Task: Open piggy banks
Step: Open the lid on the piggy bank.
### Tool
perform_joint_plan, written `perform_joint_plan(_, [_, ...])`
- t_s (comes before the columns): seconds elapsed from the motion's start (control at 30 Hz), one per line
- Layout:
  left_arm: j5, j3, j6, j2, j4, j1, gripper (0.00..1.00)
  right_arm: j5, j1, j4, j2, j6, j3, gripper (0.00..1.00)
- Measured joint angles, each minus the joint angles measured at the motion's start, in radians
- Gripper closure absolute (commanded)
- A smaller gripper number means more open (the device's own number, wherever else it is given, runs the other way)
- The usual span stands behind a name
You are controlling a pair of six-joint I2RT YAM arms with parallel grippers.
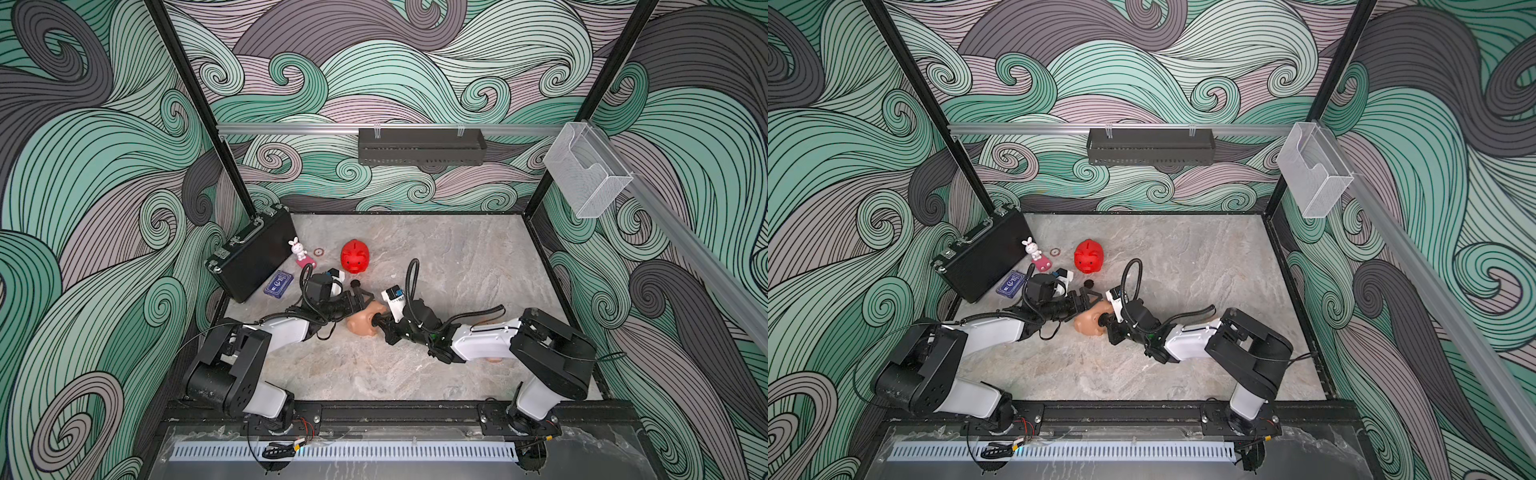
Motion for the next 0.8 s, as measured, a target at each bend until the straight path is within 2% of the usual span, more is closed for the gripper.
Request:
perform_joint_plan(0.4, [-0.017, 0.0, 0.0, 0.0, 0.001, 0.003, 0.08, -0.004, -0.001, -0.069, 0.0, 0.08, 0.043, 0.95])
perform_joint_plan(0.57, [-0.022, 0.0, -0.001, 0.0, 0.004, 0.005, 0.08, -0.009, -0.004, -0.104, 0.0, 0.091, 0.063, 1.0])
perform_joint_plan(0.8, [-0.023, 0.0, -0.001, -0.001, 0.008, 0.006, 0.08, -0.011, -0.005, -0.131, 0.0, 0.116, 0.076, 1.0])
